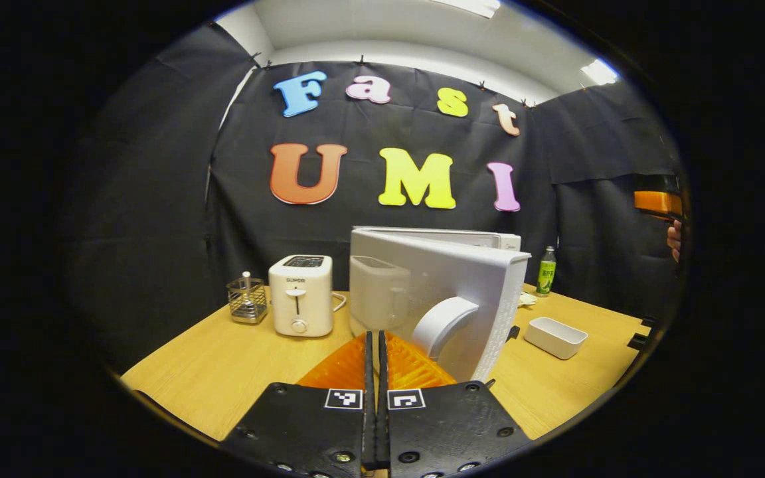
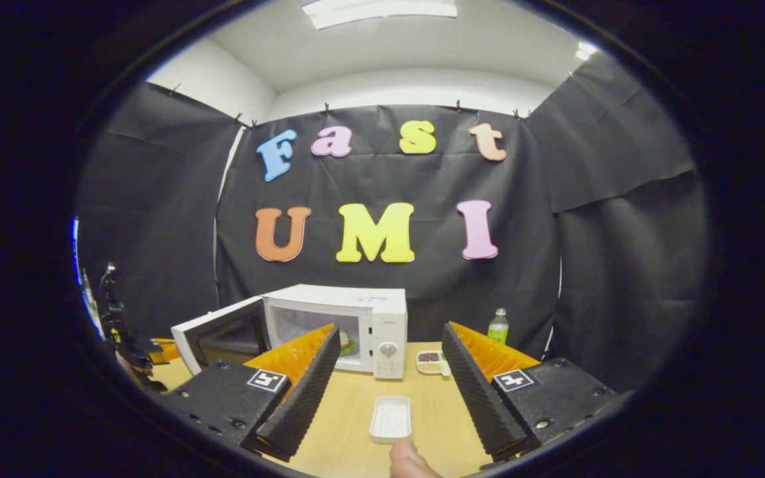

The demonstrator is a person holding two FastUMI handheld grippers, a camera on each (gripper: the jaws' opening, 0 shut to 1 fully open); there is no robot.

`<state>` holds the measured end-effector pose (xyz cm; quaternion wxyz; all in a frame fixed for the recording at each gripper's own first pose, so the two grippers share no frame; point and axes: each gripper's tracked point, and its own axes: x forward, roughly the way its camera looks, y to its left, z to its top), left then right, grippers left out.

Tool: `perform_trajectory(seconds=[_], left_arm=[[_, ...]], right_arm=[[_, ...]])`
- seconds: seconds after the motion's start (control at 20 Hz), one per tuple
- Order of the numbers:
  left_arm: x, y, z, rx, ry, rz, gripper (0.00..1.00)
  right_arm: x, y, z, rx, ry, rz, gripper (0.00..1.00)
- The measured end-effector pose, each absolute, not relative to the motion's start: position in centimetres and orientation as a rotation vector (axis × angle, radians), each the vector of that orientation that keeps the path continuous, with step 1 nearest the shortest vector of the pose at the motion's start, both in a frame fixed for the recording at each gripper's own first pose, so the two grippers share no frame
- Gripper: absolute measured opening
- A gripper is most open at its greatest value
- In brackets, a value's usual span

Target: Open the microwave oven with the left hand, put the food in, and close the microwave oven.

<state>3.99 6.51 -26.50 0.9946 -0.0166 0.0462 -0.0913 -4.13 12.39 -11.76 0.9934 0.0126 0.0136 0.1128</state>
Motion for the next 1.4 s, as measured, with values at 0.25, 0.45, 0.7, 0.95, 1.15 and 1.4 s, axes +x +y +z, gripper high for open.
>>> perform_trajectory(seconds=[0.25, 0.45, 0.7, 0.95, 1.15, 1.4], left_arm=[[6.2, -0.1, -26.4, -0.029, 0.076, -0.333, 0.0], [9.0, -4.1, -26.7, -0.028, 0.068, -0.416, 0.0], [12.5, -7.7, -27.1, -0.043, 0.074, -0.422, 0.0], [16.3, -9.7, -27.1, -0.077, 0.08, -0.389, 0.0], [19.5, -10.5, -27.1, -0.113, 0.089, -0.356, 0.0], [22.8, -11.1, -27.1, -0.128, 0.091, -0.316, 0.0]], right_arm=[[-5.2, 8.5, -11.6, 0.049, 0.022, 0.19, 0.98], [-5.5, 6.6, -12.3, 0.08, 0.05, 0.182, 0.98], [-5.5, 4.7, -12.6, 0.092, 0.047, 0.166, 0.98], [-5.0, 4.2, -13.6, 0.103, 0.058, 0.178, 0.98], [-3.8, 2.9, -14.5, 0.107, 0.071, 0.158, 0.98], [-2.1, 2.3, -15.9, 0.116, 0.089, 0.16, 0.98]])
